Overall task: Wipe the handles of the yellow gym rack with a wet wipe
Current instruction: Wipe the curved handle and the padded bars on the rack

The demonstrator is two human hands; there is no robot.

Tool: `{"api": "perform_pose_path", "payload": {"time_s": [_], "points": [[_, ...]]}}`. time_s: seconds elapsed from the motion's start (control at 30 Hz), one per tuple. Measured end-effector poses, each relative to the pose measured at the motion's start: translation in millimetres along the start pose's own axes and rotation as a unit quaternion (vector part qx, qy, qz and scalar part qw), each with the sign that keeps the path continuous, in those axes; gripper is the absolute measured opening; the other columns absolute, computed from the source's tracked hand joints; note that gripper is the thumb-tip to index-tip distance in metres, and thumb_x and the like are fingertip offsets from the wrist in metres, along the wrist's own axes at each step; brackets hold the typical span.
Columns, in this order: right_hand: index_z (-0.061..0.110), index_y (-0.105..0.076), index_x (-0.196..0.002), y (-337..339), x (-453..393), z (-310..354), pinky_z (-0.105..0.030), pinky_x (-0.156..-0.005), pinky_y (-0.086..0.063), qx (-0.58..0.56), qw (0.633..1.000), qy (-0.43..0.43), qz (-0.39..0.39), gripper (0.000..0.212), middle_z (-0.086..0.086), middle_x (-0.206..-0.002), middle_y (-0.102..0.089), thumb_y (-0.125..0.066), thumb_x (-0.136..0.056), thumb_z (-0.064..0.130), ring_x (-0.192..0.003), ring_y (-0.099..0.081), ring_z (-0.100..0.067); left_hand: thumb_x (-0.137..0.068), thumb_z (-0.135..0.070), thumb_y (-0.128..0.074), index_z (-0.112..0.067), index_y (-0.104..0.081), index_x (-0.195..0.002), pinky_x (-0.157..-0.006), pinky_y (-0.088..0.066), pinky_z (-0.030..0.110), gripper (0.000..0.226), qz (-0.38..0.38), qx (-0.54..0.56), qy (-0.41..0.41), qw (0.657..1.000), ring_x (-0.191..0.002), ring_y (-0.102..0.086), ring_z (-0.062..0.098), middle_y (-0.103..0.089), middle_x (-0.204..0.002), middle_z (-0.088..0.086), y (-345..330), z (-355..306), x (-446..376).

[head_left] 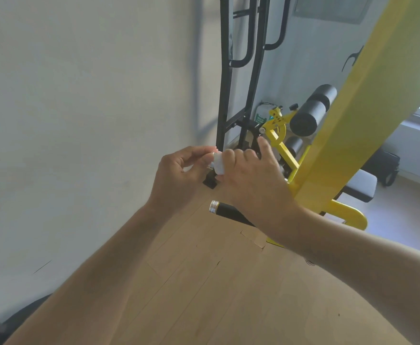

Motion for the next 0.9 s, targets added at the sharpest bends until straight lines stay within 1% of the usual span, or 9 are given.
{"api": "perform_pose_path", "payload": {"time_s": [0.07, 0.17, 0.27, 0.33, 0.47, 0.5, 0.63, 0.77, 0.9], "points": [[0.004, -0.050, -0.110, -3.6, 16.3, -15.3, -0.060, -0.114, -0.024, 0.071, 0.996, -0.017, 0.059, 0.025, -0.011, -0.091, -0.065, -0.039, -0.099, 0.024, -0.090, -0.063, -0.034, -0.095, -0.024, -0.067, -0.030, -0.076, -0.103, -0.088, -0.048, 0.008, 0.013, -0.001, -0.005, -0.003, 1.000, -0.097, -0.068, -0.007, -0.075, -0.094, -0.023, 0.1, -0.7, -0.5], [0.001, -0.043, -0.114, -2.8, 38.7, -31.6, -0.061, -0.113, -0.019, 0.153, 0.981, -0.008, 0.121, 0.027, -0.013, -0.093, -0.062, -0.037, -0.100, 0.023, -0.095, -0.062, -0.035, -0.095, -0.024, -0.066, -0.032, -0.075, -0.103, -0.091, -0.047, 0.009, 0.014, 0.003, 0.001, -0.003, 1.000, -0.098, -0.067, -0.008, -0.075, -0.095, -0.023, -1.6, -2.1, 0.0], [0.005, -0.046, -0.108, -2.1, 30.9, -24.3, -0.059, -0.116, -0.020, 0.100, 0.991, 0.009, 0.092, 0.023, -0.009, -0.082, -0.058, -0.035, -0.102, 0.023, -0.085, -0.063, -0.031, -0.095, -0.023, -0.066, -0.027, -0.076, -0.104, -0.089, -0.046, 0.008, 0.014, 0.006, 0.004, 0.014, 1.000, -0.094, -0.067, -0.009, -0.076, -0.094, -0.021, -0.5, -1.0, 0.4], [0.007, -0.052, -0.108, 7.7, 14.5, -12.9, -0.056, -0.116, -0.023, 0.044, 0.998, 0.015, 0.039, 0.026, -0.006, -0.079, -0.060, -0.039, -0.103, 0.029, -0.081, -0.065, -0.029, -0.095, -0.024, -0.067, -0.025, -0.077, -0.105, -0.085, -0.046, 0.007, 0.015, 0.007, 0.007, 0.028, 1.000, -0.094, -0.068, -0.008, -0.077, -0.093, -0.017, 0.2, -0.1, 1.2], [0.005, -0.047, -0.126, 5.2, -13.5, 16.5, -0.053, -0.118, -0.018, -0.055, 0.997, 0.045, 0.043, 0.045, -0.006, -0.102, -0.064, -0.017, -0.102, 0.028, -0.098, -0.065, -0.029, -0.096, -0.021, -0.065, -0.024, -0.077, -0.102, -0.075, -0.045, 0.007, 0.014, 0.024, 0.015, 0.026, 0.999, -0.084, -0.071, -0.003, -0.078, -0.085, -0.012, 0.4, -4.5, 3.6], [0.006, -0.046, -0.127, 3.4, -16.2, 18.5, -0.053, -0.118, -0.018, -0.058, 0.996, 0.047, 0.047, 0.046, -0.006, -0.104, -0.064, -0.016, -0.100, 0.029, -0.099, -0.064, -0.029, -0.096, -0.021, -0.065, -0.025, -0.077, -0.102, -0.075, -0.046, 0.007, 0.014, 0.027, 0.014, 0.026, 0.999, -0.083, -0.071, -0.002, -0.078, -0.084, -0.012, 0.7, -5.5, 3.9], [0.008, -0.048, -0.119, 1.7, 2.1, -3.6, -0.056, -0.117, -0.021, 0.026, 0.996, 0.026, 0.085, 0.032, -0.007, -0.096, -0.064, -0.037, -0.103, 0.034, -0.100, -0.064, -0.032, -0.094, -0.022, -0.067, -0.022, -0.077, -0.105, -0.080, -0.045, 0.004, 0.015, 0.016, -0.002, 0.032, 0.999, -0.090, -0.069, -0.006, -0.078, -0.092, -0.014, 4.7, -1.4, 0.1], [0.007, -0.048, -0.125, -1.4, 30.6, -22.7, -0.062, -0.114, -0.019, 0.132, 0.980, 0.055, 0.140, 0.030, -0.011, -0.085, -0.043, -0.038, -0.103, 0.026, -0.102, -0.062, -0.033, -0.095, -0.023, -0.066, -0.021, -0.077, -0.106, -0.085, -0.044, 0.004, 0.015, 0.017, -0.018, 0.023, 0.999, -0.093, -0.066, -0.011, -0.076, -0.095, -0.017, 2.3, -2.9, -0.5], [0.005, -0.047, -0.119, -0.6, 14.4, -13.6, -0.057, -0.117, -0.019, 0.029, 0.996, 0.047, 0.077, 0.031, -0.007, -0.088, -0.061, -0.035, -0.104, 0.029, -0.087, -0.065, -0.030, -0.095, -0.022, -0.066, -0.020, -0.077, -0.106, -0.084, -0.044, 0.003, 0.015, 0.016, -0.016, 0.022, 0.999, -0.094, -0.067, -0.011, -0.077, -0.096, -0.015, 1.3, -3.7, 0.1]]}}
Point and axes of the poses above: each hand's wrist, its own x-axis away from the middle knuckle, its own y-axis out of the back of the hand, z = x × y, the point moved 10 cm from there along -x, towards the middle knuckle
